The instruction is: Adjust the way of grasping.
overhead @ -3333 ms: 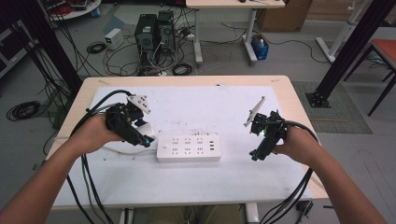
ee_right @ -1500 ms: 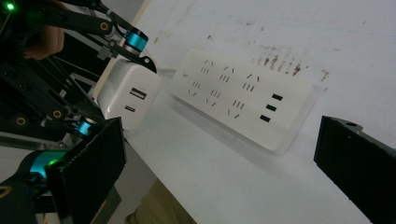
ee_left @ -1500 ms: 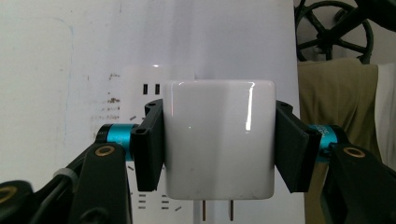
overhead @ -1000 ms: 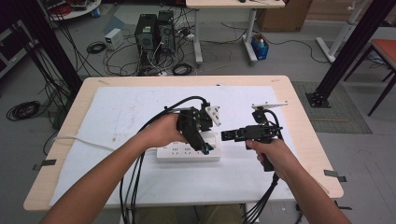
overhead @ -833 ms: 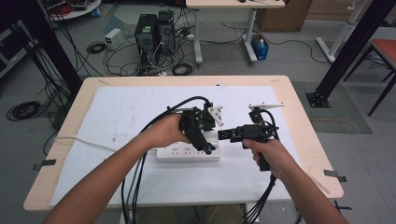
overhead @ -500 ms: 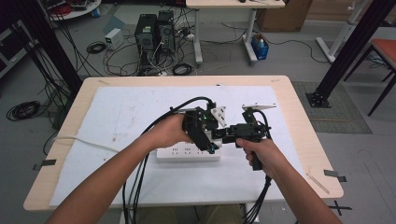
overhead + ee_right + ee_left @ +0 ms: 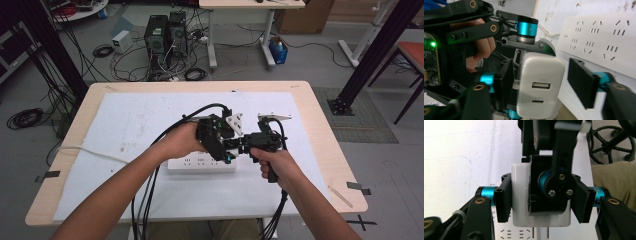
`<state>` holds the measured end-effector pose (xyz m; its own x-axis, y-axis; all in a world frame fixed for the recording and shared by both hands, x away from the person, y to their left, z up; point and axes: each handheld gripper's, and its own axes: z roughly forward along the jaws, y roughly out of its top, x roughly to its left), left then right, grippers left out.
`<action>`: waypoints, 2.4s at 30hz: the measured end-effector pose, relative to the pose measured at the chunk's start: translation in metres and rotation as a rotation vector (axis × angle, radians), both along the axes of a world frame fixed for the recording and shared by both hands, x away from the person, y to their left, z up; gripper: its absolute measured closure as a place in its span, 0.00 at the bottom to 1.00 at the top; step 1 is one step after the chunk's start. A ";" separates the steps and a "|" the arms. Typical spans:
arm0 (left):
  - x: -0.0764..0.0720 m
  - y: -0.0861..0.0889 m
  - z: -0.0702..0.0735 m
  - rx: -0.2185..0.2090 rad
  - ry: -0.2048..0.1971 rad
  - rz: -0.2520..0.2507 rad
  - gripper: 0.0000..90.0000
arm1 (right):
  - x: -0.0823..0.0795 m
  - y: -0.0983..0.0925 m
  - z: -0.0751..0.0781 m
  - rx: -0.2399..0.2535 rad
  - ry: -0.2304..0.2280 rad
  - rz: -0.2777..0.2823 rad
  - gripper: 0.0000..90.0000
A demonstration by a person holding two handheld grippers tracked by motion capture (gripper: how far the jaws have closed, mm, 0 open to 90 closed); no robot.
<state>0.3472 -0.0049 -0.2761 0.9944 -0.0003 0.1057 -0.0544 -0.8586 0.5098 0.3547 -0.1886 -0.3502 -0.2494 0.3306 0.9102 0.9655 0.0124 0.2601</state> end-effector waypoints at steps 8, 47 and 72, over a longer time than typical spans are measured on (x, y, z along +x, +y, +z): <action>0.000 0.001 0.001 -0.007 -0.016 -0.007 0.47 | 0.002 -0.001 -0.002 0.035 0.032 0.005 0.53; 0.020 0.119 -0.010 0.198 0.110 0.245 0.25 | 0.001 -0.055 0.057 -0.609 -0.513 0.015 0.69; 0.019 0.181 -0.012 0.239 0.131 0.424 0.25 | 0.004 -0.055 0.073 -1.050 -0.514 0.286 0.69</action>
<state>0.3664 0.1762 -0.2882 0.9171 0.3978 0.0260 0.3760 -0.8848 0.2751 0.3585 -0.2440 -0.2769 -0.6894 0.7243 0.0027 0.6796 0.6456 0.3483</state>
